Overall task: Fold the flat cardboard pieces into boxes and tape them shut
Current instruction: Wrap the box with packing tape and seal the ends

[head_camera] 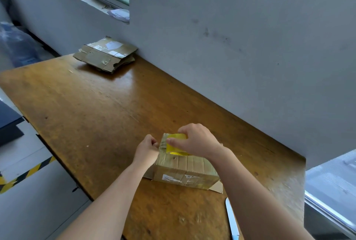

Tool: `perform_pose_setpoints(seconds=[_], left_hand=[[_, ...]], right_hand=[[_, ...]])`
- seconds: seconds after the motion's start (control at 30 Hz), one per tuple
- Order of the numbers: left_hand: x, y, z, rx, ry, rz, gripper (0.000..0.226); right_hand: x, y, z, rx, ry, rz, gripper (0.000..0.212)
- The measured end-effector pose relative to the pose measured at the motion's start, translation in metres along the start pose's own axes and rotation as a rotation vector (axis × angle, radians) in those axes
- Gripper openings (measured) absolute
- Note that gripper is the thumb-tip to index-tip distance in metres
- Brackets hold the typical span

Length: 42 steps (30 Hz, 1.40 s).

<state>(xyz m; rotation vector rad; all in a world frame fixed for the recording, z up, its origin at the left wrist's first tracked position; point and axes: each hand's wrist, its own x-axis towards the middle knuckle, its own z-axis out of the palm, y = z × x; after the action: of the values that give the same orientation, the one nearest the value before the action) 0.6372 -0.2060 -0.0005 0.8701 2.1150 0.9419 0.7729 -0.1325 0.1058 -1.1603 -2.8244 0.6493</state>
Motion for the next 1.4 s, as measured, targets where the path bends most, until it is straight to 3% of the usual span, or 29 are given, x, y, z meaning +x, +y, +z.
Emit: perform_pose_setpoints(seconds=[0.13,0.23,0.3,0.37,0.47,0.63,0.8,0.93,1.03,1.13,1.27,1.4], left_hand=[[0.003,-0.003,-0.005,-0.024,-0.178,-0.134,0.019],[0.002,-0.009,-0.006,-0.017,-0.181,-0.245,0.024],[-0.002,-0.012,-0.001,0.064,-0.049,-0.186,0.012],[-0.011,-0.013,0.005,-0.016,0.165,-0.068,0.004],[-0.026,-0.007,0.009,-0.156,0.348,0.123,0.012],[-0.036,-0.004,0.005,0.084,0.31,0.224,0.023],[-0.036,0.002,0.004,0.191,0.256,0.164,0.029],[-0.025,0.016,0.004,-0.062,0.157,0.049,0.031],[-0.023,0.016,0.012,-0.262,0.132,0.013,0.029],[-0.024,0.012,0.018,-0.253,0.183,0.031,0.029],[-0.024,0.009,0.022,-0.259,0.207,0.026,0.031],[-0.025,0.007,0.023,-0.14,0.226,0.048,0.033]], right_hand=[[-0.001,0.003,0.004,0.023,0.012,-0.02,0.046],[0.001,0.004,0.005,0.047,0.009,-0.014,0.05],[0.002,0.006,0.005,0.062,0.01,-0.005,0.051],[0.002,0.007,0.006,0.061,0.015,0.005,0.05],[0.003,0.007,0.007,0.067,0.026,0.008,0.051],[0.006,0.005,0.006,0.046,0.033,0.008,0.053],[0.004,0.005,0.005,0.049,0.045,0.0,0.05],[0.003,0.002,0.002,0.049,0.041,-0.014,0.051],[0.001,0.004,0.0,0.108,0.028,-0.013,0.037],[-0.001,0.012,-0.005,0.183,-0.004,-0.03,0.03],[-0.004,0.027,-0.01,0.22,-0.033,-0.042,0.051],[-0.01,0.028,-0.008,0.213,-0.031,-0.055,0.049]])
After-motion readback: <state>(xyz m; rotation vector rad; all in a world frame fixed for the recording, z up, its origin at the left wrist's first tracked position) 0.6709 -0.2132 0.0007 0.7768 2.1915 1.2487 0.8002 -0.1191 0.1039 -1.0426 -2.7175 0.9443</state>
